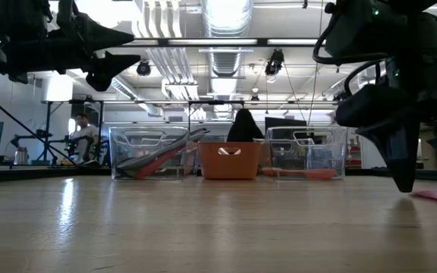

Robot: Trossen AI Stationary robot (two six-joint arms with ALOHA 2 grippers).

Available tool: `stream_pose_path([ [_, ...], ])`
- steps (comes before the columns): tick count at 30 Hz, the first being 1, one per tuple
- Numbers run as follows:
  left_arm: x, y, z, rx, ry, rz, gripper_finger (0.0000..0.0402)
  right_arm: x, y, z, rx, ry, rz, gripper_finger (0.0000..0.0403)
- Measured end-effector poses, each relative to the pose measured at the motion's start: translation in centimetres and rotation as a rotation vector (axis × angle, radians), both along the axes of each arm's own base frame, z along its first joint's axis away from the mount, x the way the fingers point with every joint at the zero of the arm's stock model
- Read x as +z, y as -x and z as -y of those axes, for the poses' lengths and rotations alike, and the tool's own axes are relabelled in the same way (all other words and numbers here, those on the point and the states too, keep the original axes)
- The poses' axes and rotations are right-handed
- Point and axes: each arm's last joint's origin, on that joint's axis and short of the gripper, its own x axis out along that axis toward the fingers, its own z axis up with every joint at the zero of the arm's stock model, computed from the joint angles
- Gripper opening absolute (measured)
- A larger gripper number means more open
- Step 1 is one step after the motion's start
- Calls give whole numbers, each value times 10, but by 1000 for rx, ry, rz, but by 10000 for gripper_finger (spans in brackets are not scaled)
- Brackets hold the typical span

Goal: Pick & Place Kitchen Items
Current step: Put the pink spatula into the right transparent bin

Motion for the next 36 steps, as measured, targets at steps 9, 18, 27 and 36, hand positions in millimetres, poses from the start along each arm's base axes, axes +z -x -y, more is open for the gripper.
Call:
stream_pose_path([
  [9,0,0,0,0,0,0,263,-1,2,1,1,5,-21,253],
  [18,0,0,0,0,0,0,263,-1,6,1,22,8,-51,160],
  [27,0,0,0,0,0,0,263,-1,8,1,90,-17,-69,44],
  [36,0,0,0,0,0,0,263,2,8,1,124,-43,-57,16],
])
